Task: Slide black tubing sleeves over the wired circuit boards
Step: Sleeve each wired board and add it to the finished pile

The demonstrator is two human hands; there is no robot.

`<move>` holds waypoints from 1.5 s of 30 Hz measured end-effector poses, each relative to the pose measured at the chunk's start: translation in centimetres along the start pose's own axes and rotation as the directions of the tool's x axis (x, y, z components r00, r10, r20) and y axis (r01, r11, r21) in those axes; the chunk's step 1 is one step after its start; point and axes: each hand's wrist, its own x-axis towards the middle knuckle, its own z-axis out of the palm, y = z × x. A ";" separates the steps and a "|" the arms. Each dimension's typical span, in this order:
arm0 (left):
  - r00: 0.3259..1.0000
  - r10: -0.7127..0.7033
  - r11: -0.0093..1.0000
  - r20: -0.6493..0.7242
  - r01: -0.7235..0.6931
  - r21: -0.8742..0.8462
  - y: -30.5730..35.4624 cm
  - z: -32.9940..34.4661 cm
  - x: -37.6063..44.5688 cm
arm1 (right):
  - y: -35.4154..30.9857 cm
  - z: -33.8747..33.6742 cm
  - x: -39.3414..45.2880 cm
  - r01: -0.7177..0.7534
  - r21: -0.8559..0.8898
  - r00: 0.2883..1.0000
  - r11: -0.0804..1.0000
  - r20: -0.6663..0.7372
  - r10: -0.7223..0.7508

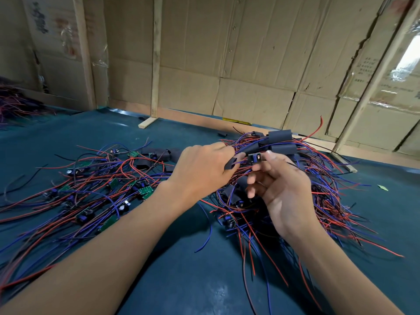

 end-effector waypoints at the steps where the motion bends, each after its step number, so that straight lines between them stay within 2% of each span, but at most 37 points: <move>1: 1.000 0.013 1.000 0.017 -0.013 -0.010 -0.1 0.0 0.0 | 0.0 -0.1 0.0 0.013 -0.008 1.000 1.000 -0.015 -0.014; 5: 0.998 0.031 0.998 0.046 -0.028 -0.055 0.3 -0.3 0.1 | 0.2 0.2 -0.2 0.022 -0.092 1.000 0.996 0.024 -0.020; 14: 0.987 -0.082 0.995 0.141 0.089 -0.044 0.1 0.2 -0.1 | 0.5 -0.1 -0.1 0.064 -0.157 0.997 0.986 0.058 -0.056; 22: 0.992 -0.038 0.998 0.122 0.043 -0.040 0.0 0.1 -0.1 | 0.6 0.2 0.0 -0.060 -0.124 0.995 0.990 0.077 0.070; 30: 0.991 -0.035 0.987 0.127 0.054 -0.150 0.0 -0.3 -0.2 | 0.8 0.0 -0.1 -0.056 -0.129 0.988 0.990 0.136 0.073; 33: 0.994 -0.042 0.988 0.105 0.057 -0.140 0.1 -0.2 -0.1 | 0.8 -0.1 0.0 -0.035 -0.082 0.986 0.996 0.161 0.048; 38: 0.997 -0.048 0.991 0.065 0.056 -0.123 0.2 0.2 -0.3 | 0.9 -0.3 0.0 0.027 -0.187 0.988 0.982 0.157 0.003; 45: 0.998 -0.002 0.993 0.062 0.010 -0.118 0.1 -0.2 -0.2 | 0.6 -0.3 0.0 -0.016 -0.170 0.987 0.985 0.154 0.043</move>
